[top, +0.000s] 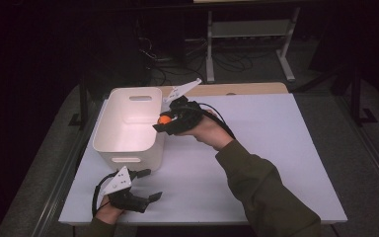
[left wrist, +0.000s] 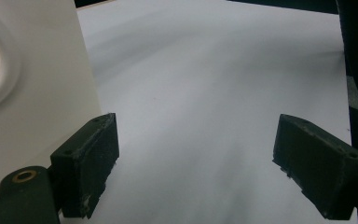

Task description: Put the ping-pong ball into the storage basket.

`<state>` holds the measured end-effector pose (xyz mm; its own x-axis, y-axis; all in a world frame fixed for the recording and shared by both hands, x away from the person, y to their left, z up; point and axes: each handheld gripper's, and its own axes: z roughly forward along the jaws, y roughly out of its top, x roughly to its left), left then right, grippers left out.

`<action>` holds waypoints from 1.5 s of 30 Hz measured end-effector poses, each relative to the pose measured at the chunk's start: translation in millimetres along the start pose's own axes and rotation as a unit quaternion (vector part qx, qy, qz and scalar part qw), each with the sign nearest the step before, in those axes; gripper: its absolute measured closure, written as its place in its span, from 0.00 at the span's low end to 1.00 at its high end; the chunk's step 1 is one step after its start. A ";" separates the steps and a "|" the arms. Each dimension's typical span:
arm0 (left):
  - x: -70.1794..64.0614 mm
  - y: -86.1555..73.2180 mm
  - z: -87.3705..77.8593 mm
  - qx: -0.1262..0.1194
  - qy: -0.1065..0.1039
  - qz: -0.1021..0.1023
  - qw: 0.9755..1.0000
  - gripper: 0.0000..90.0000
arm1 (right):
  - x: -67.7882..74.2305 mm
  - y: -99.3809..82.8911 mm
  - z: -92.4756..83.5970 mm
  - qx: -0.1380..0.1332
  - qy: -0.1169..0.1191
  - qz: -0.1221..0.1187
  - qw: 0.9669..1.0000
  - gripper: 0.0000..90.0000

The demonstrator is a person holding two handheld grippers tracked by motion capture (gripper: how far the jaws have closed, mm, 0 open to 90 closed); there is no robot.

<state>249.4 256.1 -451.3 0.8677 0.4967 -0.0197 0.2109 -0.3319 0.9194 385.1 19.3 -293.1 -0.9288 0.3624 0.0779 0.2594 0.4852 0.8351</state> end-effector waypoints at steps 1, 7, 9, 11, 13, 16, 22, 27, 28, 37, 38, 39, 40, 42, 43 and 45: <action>0.0 0.0 0.0 0.000 0.000 0.000 1.000 0.16 | 0.1 0.7 1.3 -0.001 0.001 0.000 1.000 0.55; 0.2 0.0 -0.1 0.000 0.000 0.001 1.000 0.16 | 1.8 6.8 8.6 0.001 0.005 -0.005 1.000 0.55; 0.1 0.0 -0.1 0.000 0.000 0.000 1.000 0.16 | 2.6 9.7 10.7 0.001 0.006 -0.005 1.000 0.55; 0.2 0.0 -0.1 0.000 -0.001 0.000 1.000 0.16 | 3.4 13.0 13.4 0.001 0.007 -0.008 1.000 0.55; 0.2 -0.1 -0.2 0.000 -0.001 0.000 1.000 0.16 | 3.9 15.5 16.4 0.000 0.008 -0.011 1.000 0.55; -0.2 -0.2 -0.1 -0.001 -0.002 -0.002 1.000 0.16 | 4.9 18.3 20.7 0.003 0.011 -0.011 1.000 0.55; 0.2 -0.1 -0.3 -0.001 -0.001 -0.001 1.000 0.16 | 6.4 24.0 30.9 0.006 0.014 -0.013 1.000 0.55; 0.1 -0.1 -0.4 -0.002 -0.001 0.000 1.000 0.16 | 6.2 28.4 40.5 0.009 0.012 -0.015 1.000 0.55; 0.2 -0.1 -0.4 -0.001 0.000 0.000 1.000 0.16 | 6.3 29.0 42.4 0.010 0.013 -0.013 1.000 0.55; 0.1 -0.2 -0.5 -0.002 -0.001 0.000 1.000 0.16 | 5.0 32.9 60.4 0.019 0.010 -0.013 1.000 0.55; 0.1 -0.2 -0.5 -0.002 -0.001 0.000 1.000 0.16 | 5.0 32.9 62.5 0.021 0.009 -0.012 1.000 0.55; 0.1 -0.2 -0.4 -0.003 -0.001 0.000 1.000 0.16 | 4.8 32.7 64.6 0.023 0.009 -0.013 1.000 0.55; 0.1 -0.2 -0.5 -0.003 -0.001 0.000 1.000 0.16 | 4.9 32.5 66.8 0.025 0.010 -0.012 1.000 0.55; 0.0 -0.2 -0.5 -0.003 -0.001 -0.001 1.000 0.16 | 5.0 31.8 71.0 0.029 0.011 -0.012 0.999 0.55; 0.0 -0.2 -0.4 -0.003 -0.001 -0.002 1.000 0.16 | 5.4 31.5 73.4 0.032 0.012 -0.011 0.999 0.55; 0.1 -0.2 -0.4 -0.003 -0.001 -0.001 1.000 0.16 | 5.7 31.1 76.3 0.035 0.011 -0.012 0.999 0.55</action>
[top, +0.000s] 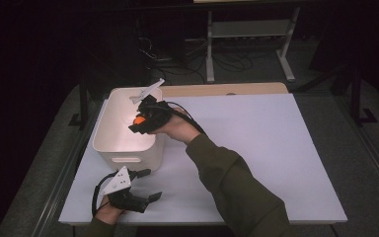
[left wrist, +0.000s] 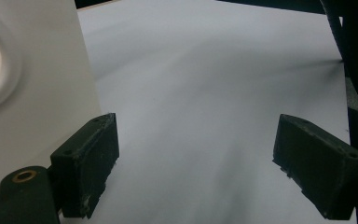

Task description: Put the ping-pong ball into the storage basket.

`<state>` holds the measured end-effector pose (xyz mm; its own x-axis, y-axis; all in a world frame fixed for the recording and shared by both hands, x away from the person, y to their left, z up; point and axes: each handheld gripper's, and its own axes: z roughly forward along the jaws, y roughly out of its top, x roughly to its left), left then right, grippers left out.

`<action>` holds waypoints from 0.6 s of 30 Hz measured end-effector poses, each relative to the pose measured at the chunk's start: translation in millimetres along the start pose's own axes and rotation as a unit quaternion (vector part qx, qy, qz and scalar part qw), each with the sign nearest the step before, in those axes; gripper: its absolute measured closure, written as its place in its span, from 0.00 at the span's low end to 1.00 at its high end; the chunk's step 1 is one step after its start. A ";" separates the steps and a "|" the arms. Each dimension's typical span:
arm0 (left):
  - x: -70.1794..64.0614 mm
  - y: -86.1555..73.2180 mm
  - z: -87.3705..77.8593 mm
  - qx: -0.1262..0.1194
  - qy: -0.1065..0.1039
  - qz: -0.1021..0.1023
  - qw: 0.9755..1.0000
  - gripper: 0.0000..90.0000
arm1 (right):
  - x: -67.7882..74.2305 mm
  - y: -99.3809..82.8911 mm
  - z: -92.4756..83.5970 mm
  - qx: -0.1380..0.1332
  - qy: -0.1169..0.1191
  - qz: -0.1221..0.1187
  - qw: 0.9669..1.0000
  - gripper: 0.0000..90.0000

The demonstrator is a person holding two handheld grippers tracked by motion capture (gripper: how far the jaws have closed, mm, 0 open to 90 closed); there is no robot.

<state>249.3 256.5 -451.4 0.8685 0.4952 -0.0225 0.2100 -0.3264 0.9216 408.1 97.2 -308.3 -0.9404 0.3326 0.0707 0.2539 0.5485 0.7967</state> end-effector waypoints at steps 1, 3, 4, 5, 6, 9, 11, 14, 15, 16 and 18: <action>0.0 0.0 0.0 0.000 0.000 0.000 1.000 0.16 | 0.0 -0.2 1.5 0.002 0.002 0.002 1.000 0.55; -0.1 0.0 -0.1 0.001 0.000 0.000 1.000 0.16 | -0.3 -0.6 4.8 0.005 0.002 0.001 1.000 0.55; -0.1 0.0 -0.1 0.000 0.000 0.000 1.000 0.16 | -0.4 -0.9 6.8 0.008 0.003 -0.001 1.000 0.55; -0.1 0.0 -0.1 0.000 0.000 0.000 1.000 0.16 | -0.2 -1.1 8.4 0.011 0.003 -0.001 1.000 0.55; 0.0 0.0 -0.1 0.000 0.000 0.001 1.000 0.16 | 0.2 -1.4 9.6 0.015 0.004 0.000 1.000 0.55; 0.0 0.0 -0.1 0.000 -0.001 0.001 1.000 0.16 | 1.1 -1.8 12.7 0.022 0.006 -0.003 1.000 0.55; 0.1 0.0 -0.1 0.000 -0.001 0.001 1.000 0.16 | 1.4 -0.8 13.3 0.025 0.013 0.000 1.000 0.54; 0.0 0.1 -0.1 0.001 -0.001 0.001 1.000 0.16 | 1.7 0.1 14.3 0.033 0.011 -0.008 0.999 0.54; 0.0 0.1 -0.1 0.001 -0.001 0.001 1.000 0.16 | 1.7 0.4 14.5 0.034 0.011 -0.008 0.999 0.54; 0.0 0.1 0.1 0.000 0.000 0.001 1.000 0.16 | 1.8 0.6 14.8 0.035 0.010 -0.009 0.999 0.54; -0.1 0.0 0.1 0.000 0.000 0.002 1.000 0.16 | 2.3 0.8 15.1 0.037 0.010 -0.009 0.999 0.52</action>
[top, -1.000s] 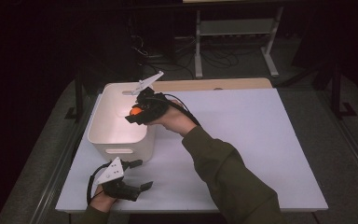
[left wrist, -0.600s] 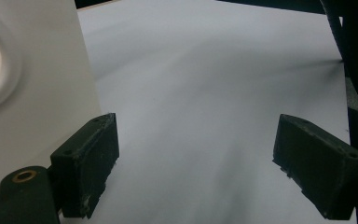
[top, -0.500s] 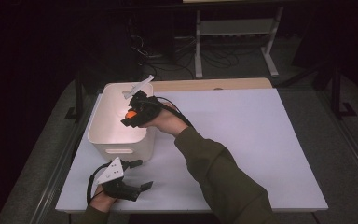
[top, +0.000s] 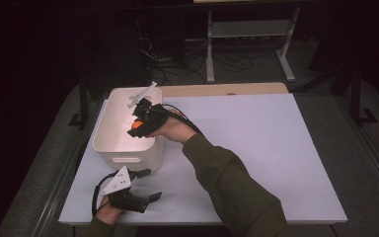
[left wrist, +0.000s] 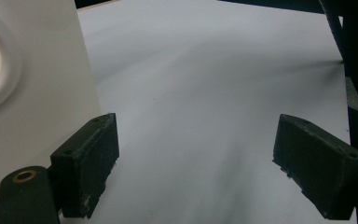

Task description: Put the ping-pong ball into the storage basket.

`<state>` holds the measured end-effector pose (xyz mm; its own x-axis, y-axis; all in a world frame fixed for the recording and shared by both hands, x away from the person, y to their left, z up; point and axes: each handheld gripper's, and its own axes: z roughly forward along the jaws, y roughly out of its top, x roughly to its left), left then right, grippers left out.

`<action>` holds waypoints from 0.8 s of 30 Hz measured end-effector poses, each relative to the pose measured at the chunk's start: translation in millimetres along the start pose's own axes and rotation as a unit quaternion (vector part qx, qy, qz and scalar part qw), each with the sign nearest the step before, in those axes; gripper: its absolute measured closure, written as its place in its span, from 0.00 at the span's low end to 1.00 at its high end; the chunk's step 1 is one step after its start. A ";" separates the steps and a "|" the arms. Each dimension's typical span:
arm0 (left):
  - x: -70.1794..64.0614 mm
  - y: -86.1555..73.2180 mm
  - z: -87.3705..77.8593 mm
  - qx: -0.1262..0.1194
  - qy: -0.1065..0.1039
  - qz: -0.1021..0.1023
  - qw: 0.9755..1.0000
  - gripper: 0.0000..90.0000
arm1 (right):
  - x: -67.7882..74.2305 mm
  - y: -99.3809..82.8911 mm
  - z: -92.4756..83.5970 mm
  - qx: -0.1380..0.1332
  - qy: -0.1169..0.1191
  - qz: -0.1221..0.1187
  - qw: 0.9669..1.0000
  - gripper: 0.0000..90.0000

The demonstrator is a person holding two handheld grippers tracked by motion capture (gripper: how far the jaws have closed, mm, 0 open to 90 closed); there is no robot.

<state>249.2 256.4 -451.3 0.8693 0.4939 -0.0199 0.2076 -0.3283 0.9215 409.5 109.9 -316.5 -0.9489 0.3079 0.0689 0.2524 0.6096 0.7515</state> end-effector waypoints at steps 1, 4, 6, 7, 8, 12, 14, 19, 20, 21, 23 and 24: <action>0.0 0.0 0.0 0.000 0.000 0.000 1.000 0.16 | -0.2 0.0 0.3 -0.001 0.001 0.004 1.000 0.49; 0.1 0.0 -0.1 0.000 0.000 0.000 1.000 0.16 | 0.3 0.0 1.0 0.001 -0.003 0.005 1.000 0.44; 0.1 -0.1 -0.3 0.000 0.000 -0.001 1.000 0.16 | -0.1 -0.1 1.1 0.001 -0.004 0.007 1.000 0.43; 0.0 -0.1 -0.2 -0.001 0.000 -0.001 1.000 0.16 | -0.3 0.0 1.0 0.001 -0.005 0.008 1.000 0.42; 0.0 -0.1 -0.2 0.000 0.000 -0.001 1.000 0.16 | -0.9 0.0 0.7 0.000 -0.004 0.010 1.000 0.41; 0.1 -0.1 -0.3 -0.001 -0.001 -0.001 1.000 0.16 | -2.5 -0.6 -1.4 0.001 -0.002 0.012 1.000 0.40; 0.1 -0.1 -0.4 -0.001 0.000 -0.001 1.000 0.16 | -2.9 -0.7 -3.9 0.000 -0.001 0.012 1.000 0.39; 0.2 -0.2 -0.3 -0.001 0.000 -0.002 1.000 0.16 | -4.9 -0.9 -14.5 -0.011 0.001 0.017 1.000 0.39; 0.2 -0.1 -0.3 -0.001 0.000 -0.002 1.000 0.16 | -5.3 -0.9 -17.0 -0.013 0.002 0.017 1.000 0.39; 0.1 -0.1 -0.3 -0.001 0.000 -0.002 1.000 0.16 | -6.2 -1.2 -20.4 -0.016 0.002 0.014 1.000 0.38; 0.1 0.0 -0.1 0.000 0.000 -0.002 1.000 0.16 | -7.4 -1.7 -24.9 -0.020 0.002 0.016 1.000 0.38; 0.2 0.0 -0.1 0.000 0.000 -0.003 1.000 0.16 | -8.1 -2.3 -28.1 -0.020 0.002 0.016 1.000 0.38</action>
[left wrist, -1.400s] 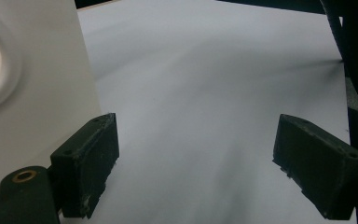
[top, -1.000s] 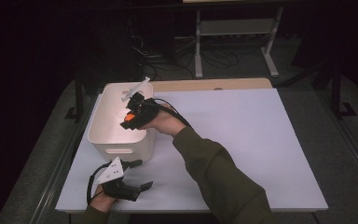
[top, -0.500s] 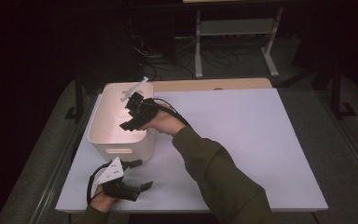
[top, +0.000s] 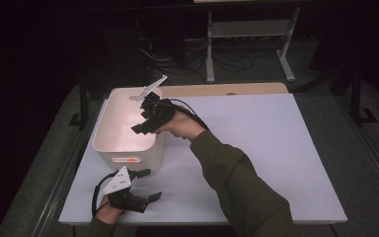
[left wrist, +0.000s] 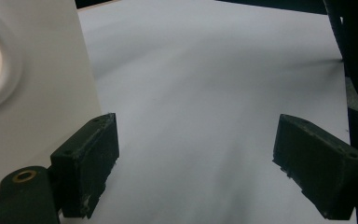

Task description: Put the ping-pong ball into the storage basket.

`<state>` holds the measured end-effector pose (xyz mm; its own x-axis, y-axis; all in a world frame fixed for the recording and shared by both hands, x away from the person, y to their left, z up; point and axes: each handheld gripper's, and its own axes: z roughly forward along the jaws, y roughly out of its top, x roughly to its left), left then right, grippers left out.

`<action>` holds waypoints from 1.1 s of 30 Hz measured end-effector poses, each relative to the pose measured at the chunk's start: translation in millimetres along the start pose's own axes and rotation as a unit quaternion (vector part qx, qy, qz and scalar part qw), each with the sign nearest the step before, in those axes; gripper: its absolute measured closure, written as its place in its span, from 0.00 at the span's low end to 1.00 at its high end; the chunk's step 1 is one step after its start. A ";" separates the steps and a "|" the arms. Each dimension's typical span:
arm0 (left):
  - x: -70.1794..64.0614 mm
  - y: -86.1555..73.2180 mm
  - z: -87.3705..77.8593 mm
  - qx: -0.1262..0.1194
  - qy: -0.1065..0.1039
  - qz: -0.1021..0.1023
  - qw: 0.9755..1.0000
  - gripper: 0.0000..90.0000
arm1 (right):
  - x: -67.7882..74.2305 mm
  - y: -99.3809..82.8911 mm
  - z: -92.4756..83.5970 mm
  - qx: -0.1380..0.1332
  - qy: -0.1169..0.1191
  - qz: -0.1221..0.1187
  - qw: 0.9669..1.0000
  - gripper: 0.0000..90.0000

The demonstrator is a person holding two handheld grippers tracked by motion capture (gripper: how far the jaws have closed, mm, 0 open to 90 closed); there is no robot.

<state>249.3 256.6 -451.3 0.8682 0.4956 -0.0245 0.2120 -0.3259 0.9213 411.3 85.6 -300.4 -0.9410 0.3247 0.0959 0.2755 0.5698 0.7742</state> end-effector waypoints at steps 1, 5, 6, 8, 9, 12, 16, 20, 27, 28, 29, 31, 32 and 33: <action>0.0 0.0 0.0 0.000 0.000 0.000 1.000 0.16 | -0.5 -0.4 -2.2 -0.001 -0.001 -0.001 1.000 0.38; 0.3 0.1 0.0 0.002 0.000 0.001 1.000 0.16 | -2.2 -2.3 -10.4 -0.006 -0.006 0.001 1.000 0.37; 0.3 0.0 0.0 0.001 0.000 0.001 1.000 0.16 | -2.7 -3.0 -13.5 -0.007 -0.007 0.001 1.000 0.37; 0.2 0.0 0.1 0.001 0.000 0.001 1.000 0.16 | -3.4 -4.2 -18.2 -0.009 -0.010 0.000 1.000 0.37; 0.2 0.0 0.0 0.001 0.000 0.001 1.000 0.16 | -3.6 -4.8 -20.1 -0.011 -0.011 0.001 1.000 0.37; 0.4 0.1 0.1 0.002 0.000 0.001 1.000 0.16 | -5.6 -7.6 -27.4 -0.018 -0.015 0.004 1.000 0.37; 0.3 0.2 0.1 0.003 0.001 0.001 1.000 0.16 | -9.3 -12.6 -35.6 -0.021 -0.022 0.008 0.999 0.36; 0.1 0.1 0.2 0.003 0.000 -0.001 1.000 0.16 | -12.3 -17.9 -40.8 -0.024 -0.029 0.012 0.999 0.34; 0.4 0.2 0.2 0.003 0.001 0.000 1.000 0.16 | -17.0 -29.7 -49.4 -0.028 -0.043 0.027 0.998 0.25; 0.5 0.2 0.2 0.004 0.001 0.000 1.000 0.16 | -18.1 -31.6 -50.6 -0.031 -0.045 0.029 0.998 0.23; 0.5 0.2 0.3 0.003 0.001 0.000 1.000 0.16 | -18.9 -33.7 -52.3 -0.031 -0.047 0.036 0.998 0.19; 0.5 0.2 0.4 0.004 0.001 0.000 1.000 0.16 | -20.8 -36.9 -53.8 -0.030 -0.053 0.040 0.997 0.15; 0.5 0.2 0.4 0.004 0.001 0.000 1.000 0.16 | -21.5 -38.6 -54.5 -0.028 -0.057 0.044 0.997 0.14; 0.5 0.2 0.5 0.004 0.001 0.000 1.000 0.16 | -22.3 -39.9 -55.0 -0.028 -0.059 0.046 0.997 0.12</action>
<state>250.0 256.4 -451.3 0.8671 0.4976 -0.0239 0.2160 -0.3324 0.9181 410.5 14.1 -299.0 -0.8817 0.4618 0.0965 0.3447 0.4909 0.8001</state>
